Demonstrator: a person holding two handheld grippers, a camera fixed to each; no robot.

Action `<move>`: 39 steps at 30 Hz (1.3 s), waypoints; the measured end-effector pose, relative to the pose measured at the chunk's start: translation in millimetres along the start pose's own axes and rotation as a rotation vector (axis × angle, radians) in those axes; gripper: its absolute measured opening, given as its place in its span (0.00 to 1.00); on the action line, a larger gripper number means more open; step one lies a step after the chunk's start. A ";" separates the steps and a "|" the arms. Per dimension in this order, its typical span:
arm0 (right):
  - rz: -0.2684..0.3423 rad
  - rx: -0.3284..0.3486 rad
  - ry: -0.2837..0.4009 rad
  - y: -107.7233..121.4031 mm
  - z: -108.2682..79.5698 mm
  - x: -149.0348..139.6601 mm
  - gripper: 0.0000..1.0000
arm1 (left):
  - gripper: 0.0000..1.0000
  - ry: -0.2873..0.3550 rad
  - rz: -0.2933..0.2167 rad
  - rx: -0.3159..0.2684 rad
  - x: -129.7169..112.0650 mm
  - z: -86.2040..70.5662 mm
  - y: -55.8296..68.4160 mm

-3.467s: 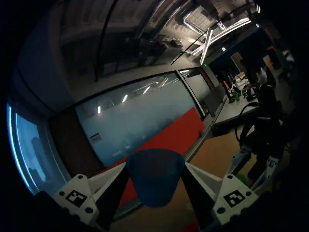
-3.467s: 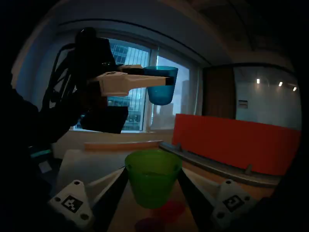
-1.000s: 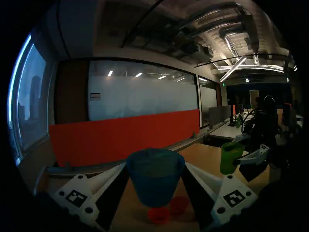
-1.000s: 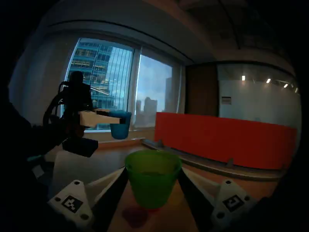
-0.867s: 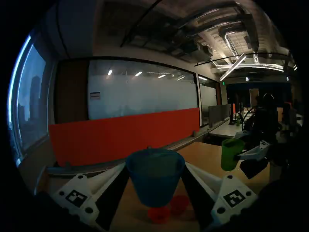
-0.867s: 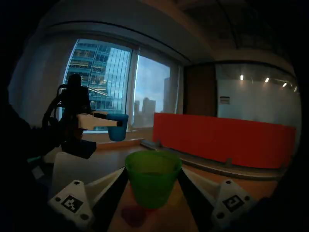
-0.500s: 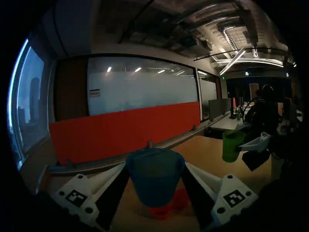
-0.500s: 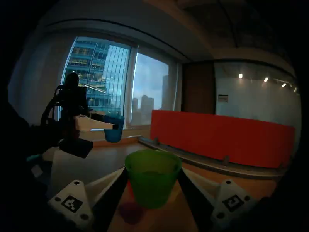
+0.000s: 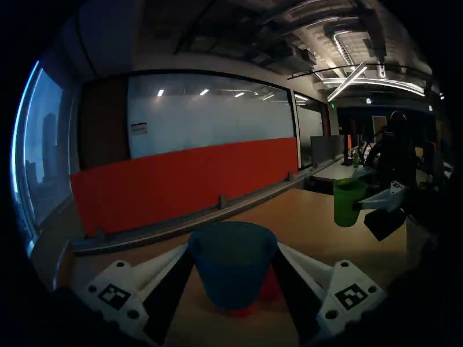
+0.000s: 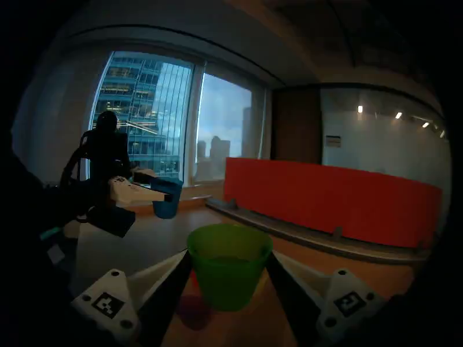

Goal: Pour water

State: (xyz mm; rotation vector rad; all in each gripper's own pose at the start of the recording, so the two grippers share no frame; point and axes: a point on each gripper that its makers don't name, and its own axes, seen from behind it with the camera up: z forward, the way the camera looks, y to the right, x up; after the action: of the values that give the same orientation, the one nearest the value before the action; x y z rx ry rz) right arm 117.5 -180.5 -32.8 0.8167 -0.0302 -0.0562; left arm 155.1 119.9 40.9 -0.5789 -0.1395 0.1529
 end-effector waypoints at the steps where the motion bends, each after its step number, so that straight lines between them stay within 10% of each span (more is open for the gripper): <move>1: -0.001 0.003 -0.005 -0.3 -0.3 -1.7 0.89 | 0.86 -0.006 0.002 -0.003 -2.2 0.2 0.6; 39: -0.016 0.075 -0.247 0.7 -9.8 -80.9 0.89 | 0.87 -0.353 0.153 -0.144 -118.7 1.0 35.3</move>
State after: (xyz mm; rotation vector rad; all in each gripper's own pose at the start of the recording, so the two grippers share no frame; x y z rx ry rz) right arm 37.3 -167.9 -39.5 0.8813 -0.2606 -0.1717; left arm 35.0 127.9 11.7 -0.7031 -0.4525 0.3961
